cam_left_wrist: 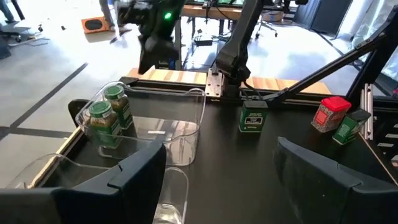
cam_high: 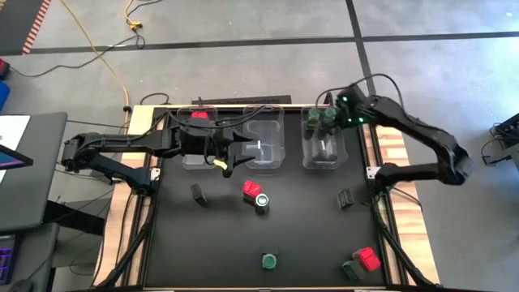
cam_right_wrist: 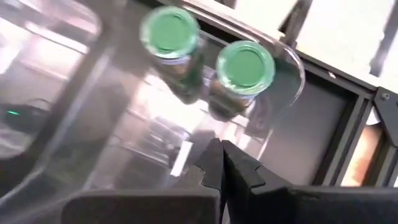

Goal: Sort spices by type
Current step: Put the black seasoning can into the middle transparent bin

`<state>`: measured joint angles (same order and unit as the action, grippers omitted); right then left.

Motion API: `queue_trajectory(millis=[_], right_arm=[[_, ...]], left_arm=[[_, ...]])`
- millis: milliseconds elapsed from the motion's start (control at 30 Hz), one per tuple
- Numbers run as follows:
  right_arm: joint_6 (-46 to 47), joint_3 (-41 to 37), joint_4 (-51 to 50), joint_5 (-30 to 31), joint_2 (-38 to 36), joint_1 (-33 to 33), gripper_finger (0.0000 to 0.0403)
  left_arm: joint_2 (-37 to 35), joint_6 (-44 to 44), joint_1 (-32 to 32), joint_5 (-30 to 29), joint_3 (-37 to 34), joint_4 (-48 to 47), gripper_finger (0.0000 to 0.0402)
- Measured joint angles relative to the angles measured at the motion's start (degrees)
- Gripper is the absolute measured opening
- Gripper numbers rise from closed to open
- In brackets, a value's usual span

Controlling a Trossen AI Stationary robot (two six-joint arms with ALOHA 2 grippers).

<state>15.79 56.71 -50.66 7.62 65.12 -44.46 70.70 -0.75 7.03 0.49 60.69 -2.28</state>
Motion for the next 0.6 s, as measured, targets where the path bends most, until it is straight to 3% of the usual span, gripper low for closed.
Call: queue_trajectory(millis=[267,600], right_arm=[[12.74,0.0,1.85,-0.18,-8.62,11.06,0.003],[26.08,-0.1,-2.08,0.05,-9.55,24.03,0.0032]], left_arm=[[0.0,-2.32,0.0,0.0,0.0,0.0,0.0286],[0.0,-2.35,0.0,0.0,0.0,-0.46,0.0286]])
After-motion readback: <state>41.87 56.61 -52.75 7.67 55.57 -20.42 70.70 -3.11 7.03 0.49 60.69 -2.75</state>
